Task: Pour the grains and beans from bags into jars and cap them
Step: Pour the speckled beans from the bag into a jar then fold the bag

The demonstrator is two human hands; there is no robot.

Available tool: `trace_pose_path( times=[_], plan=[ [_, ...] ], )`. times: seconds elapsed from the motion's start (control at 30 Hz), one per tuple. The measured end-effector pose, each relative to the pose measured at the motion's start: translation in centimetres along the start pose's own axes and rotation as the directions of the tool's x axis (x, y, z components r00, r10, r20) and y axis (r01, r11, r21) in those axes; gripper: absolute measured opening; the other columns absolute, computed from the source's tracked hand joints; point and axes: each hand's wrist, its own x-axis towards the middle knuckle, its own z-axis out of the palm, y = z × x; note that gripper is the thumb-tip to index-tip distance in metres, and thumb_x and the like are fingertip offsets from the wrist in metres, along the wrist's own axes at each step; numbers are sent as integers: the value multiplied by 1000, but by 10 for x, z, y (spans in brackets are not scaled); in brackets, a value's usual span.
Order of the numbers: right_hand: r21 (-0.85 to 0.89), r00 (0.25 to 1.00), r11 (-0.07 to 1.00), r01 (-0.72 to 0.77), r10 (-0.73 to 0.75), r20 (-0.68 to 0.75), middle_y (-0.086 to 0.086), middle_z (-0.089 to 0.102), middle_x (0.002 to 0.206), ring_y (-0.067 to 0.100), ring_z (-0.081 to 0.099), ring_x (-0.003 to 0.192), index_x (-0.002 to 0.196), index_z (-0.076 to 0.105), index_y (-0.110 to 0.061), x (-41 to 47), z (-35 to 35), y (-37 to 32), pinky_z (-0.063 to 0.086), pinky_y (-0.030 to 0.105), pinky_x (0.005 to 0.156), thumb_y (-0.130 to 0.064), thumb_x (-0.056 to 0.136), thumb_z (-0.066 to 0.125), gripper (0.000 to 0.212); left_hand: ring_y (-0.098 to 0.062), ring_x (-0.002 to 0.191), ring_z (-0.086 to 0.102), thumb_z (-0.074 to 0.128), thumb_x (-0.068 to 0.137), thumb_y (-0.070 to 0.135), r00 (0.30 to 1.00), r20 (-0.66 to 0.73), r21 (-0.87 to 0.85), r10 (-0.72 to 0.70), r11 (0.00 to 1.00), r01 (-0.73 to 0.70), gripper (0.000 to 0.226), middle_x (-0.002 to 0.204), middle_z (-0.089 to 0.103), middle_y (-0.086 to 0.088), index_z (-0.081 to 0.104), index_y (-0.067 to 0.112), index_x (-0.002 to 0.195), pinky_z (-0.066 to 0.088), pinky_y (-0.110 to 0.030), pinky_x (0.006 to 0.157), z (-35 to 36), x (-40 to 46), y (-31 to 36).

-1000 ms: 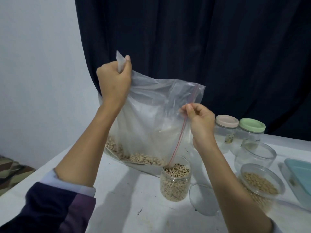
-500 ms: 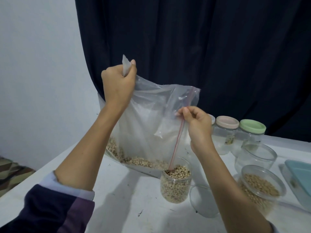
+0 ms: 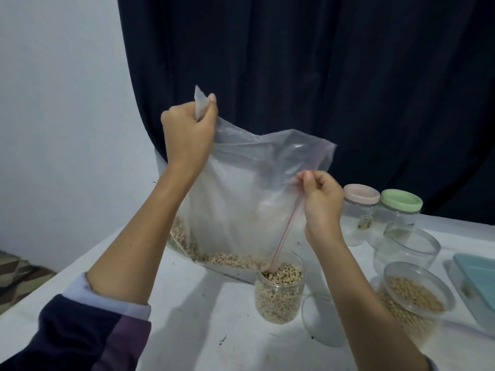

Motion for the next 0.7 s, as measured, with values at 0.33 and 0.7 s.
trace_pose_path(
  times=[0.33, 0.7],
  plan=[
    [107, 999, 993, -41, 42, -1, -5, 63, 74, -4, 60, 64, 81, 60, -13, 2, -1, -2, 51, 15, 76, -7, 99, 48, 23, -7, 37, 25, 55, 94, 21, 1000, 9, 8, 28, 1000, -28, 59, 34, 29, 11, 21, 20, 46, 18, -15, 43, 4, 3, 7],
    [154, 998, 987, -54, 57, -13, -2, 62, 76, -1, 59, 66, 79, 59, -13, 2, -1, -3, 49, 14, 73, -6, 99, 47, 25, -7, 37, 24, 55, 93, 21, 1000, 8, 4, 17, 1000, -17, 58, 33, 27, 12, 21, 19, 46, 18, -15, 44, 3, 4, 6]
  ],
)
